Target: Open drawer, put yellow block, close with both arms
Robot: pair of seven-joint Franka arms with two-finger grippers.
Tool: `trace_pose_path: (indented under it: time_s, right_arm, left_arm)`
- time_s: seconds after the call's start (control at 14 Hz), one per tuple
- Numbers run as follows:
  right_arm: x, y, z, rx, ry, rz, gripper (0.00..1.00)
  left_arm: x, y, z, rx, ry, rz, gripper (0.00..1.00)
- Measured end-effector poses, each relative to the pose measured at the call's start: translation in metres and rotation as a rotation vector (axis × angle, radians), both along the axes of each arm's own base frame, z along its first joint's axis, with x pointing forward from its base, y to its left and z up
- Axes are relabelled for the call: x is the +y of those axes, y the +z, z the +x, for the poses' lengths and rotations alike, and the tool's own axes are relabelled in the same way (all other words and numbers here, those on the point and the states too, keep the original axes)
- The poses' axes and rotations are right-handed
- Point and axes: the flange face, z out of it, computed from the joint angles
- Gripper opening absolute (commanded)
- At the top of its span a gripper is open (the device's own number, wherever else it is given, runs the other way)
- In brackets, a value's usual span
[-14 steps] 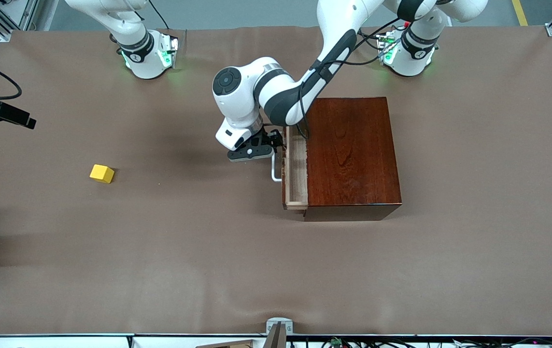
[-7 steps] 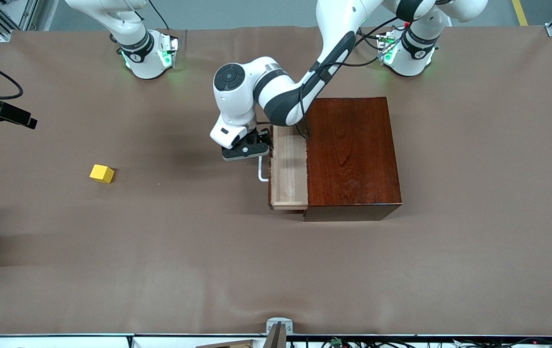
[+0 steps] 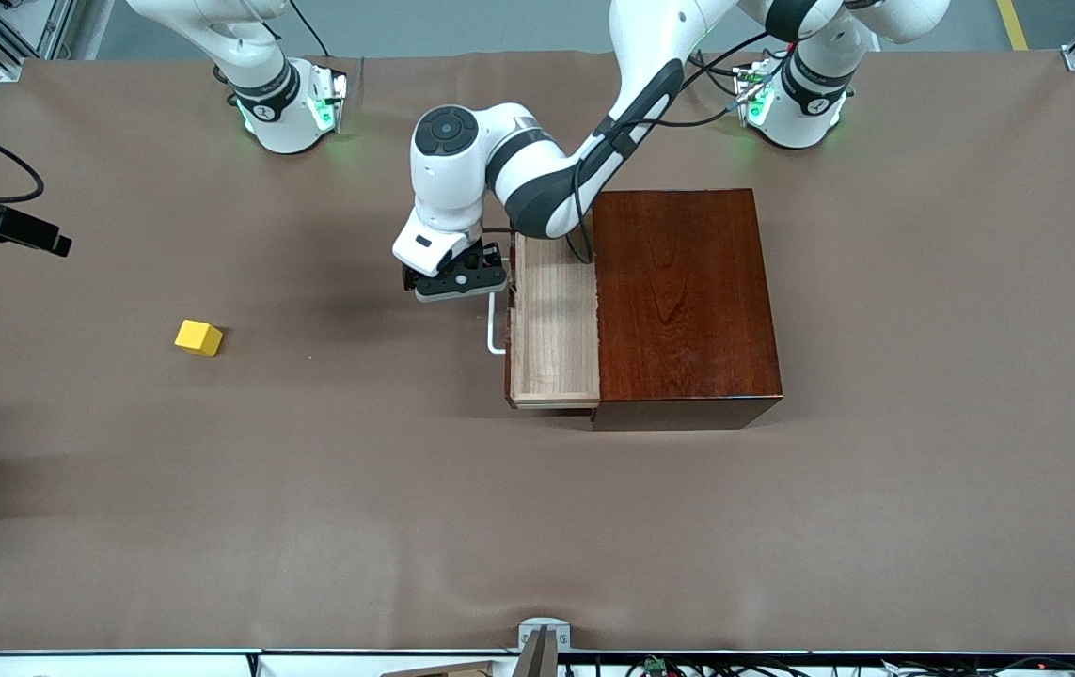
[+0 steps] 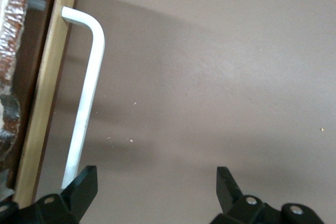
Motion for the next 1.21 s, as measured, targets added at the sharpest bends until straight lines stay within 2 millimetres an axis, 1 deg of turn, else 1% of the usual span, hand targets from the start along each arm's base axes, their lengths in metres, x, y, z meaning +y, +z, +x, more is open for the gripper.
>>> trace_pose_path:
  time_s: [0.14,0.21,0.28,0.36,0.43,0.5,0.57,0.64,0.71,0.78,0.93,1.07,1.21]
  right_arm:
    - [-0.006,-0.007,0.003,0.013,-0.012,0.0,1.0]
    - [-0.01,-0.013,0.005,0.023,-0.017,0.0,1.0]
    - [-0.013,-0.019,0.008,0.034,-0.023,0.0,1.0]
    - [-0.015,-0.026,0.011,0.046,-0.027,0.0,1.0]
    - [-0.017,-0.033,0.014,0.058,-0.031,0.0,1.0]
    - [-0.021,-0.041,0.017,0.072,-0.037,0.002,1.0]
    - [-0.025,-0.051,0.021,0.086,-0.046,0.014,1.0]
    - [-0.03,-0.06,0.024,0.099,-0.06,0.037,1.0]
    - [-0.036,-0.069,0.027,0.111,-0.074,0.056,1.0]
    - [-0.042,-0.077,0.03,0.119,-0.085,0.067,1.0]
    - [-0.052,-0.09,0.038,0.108,-0.104,0.073,1.0]
    - [-0.065,-0.108,0.043,0.123,-0.127,0.076,1.0]
    - [-0.078,-0.134,0.046,0.14,-0.149,0.08,1.0]
  left_arm:
    - [-0.001,0.005,0.002,-0.006,0.004,-0.009,1.0]
    - [0.0,0.013,0.006,-0.014,0.009,-0.016,1.0]
    - [0.003,0.026,0.012,-0.024,0.018,-0.025,1.0]
    - [0.009,0.047,0.022,-0.038,0.032,-0.04,1.0]
    - [0.02,0.075,0.033,-0.057,0.053,-0.058,1.0]
    - [0.035,0.11,0.046,-0.078,0.078,-0.077,1.0]
    - [0.055,0.146,0.059,-0.095,0.099,-0.089,1.0]
    - [0.08,0.18,0.07,-0.105,0.115,-0.086,1.0]
    - [0.105,0.208,0.08,-0.108,0.126,-0.074,1.0]
    - [0.129,0.228,0.088,-0.106,0.131,-0.057,1.0]
    - [0.173,0.257,0.104,-0.097,0.146,-0.024,1.0]
    - [0.22,0.28,0.12,-0.085,0.137,0.016,1.0]
    - [0.273,0.304,0.133,-0.069,0.139,0.052,1.0]
